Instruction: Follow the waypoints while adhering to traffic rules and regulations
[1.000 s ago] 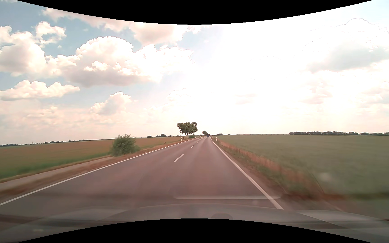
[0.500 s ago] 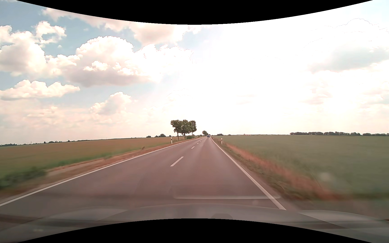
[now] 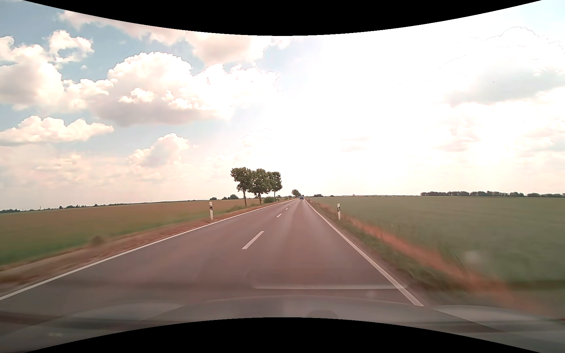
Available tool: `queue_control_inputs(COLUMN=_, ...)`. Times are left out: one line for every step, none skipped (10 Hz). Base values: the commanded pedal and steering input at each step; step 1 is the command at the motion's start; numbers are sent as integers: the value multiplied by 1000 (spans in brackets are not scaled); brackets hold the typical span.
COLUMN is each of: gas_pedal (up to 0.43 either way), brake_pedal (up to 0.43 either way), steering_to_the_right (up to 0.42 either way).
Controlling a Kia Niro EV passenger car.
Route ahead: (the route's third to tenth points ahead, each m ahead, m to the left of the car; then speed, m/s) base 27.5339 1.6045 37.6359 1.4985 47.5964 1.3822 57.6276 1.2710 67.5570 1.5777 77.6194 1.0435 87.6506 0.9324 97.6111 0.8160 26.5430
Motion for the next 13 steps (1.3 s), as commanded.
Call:
queue_control_inputs(gas_pedal=260, brake_pedal=0, steering_to_the_right=3)
queue_control_inputs(gas_pedal=260, brake_pedal=0, steering_to_the_right=3)
queue_control_inputs(gas_pedal=260, brake_pedal=0, steering_to_the_right=2)
queue_control_inputs(gas_pedal=260, brake_pedal=0, steering_to_the_right=2)
queue_control_inputs(gas_pedal=260, brake_pedal=0, steering_to_the_right=1)
queue_control_inputs(gas_pedal=248, brake_pedal=0, steering_to_the_right=1)
queue_control_inputs(gas_pedal=248, brake_pedal=0, steering_to_the_right=1)
queue_control_inputs(gas_pedal=248, brake_pedal=0, steering_to_the_right=1)
queue_control_inputs(gas_pedal=248, brake_pedal=0, steering_to_the_right=1)
queue_control_inputs(gas_pedal=248, brake_pedal=0, steering_to_the_right=1)
queue_control_inputs(gas_pedal=248, brake_pedal=0, steering_to_the_right=1)
queue_control_inputs(gas_pedal=248, brake_pedal=0, steering_to_the_right=1)
queue_control_inputs(gas_pedal=260, brake_pedal=0, steering_to_the_right=1)
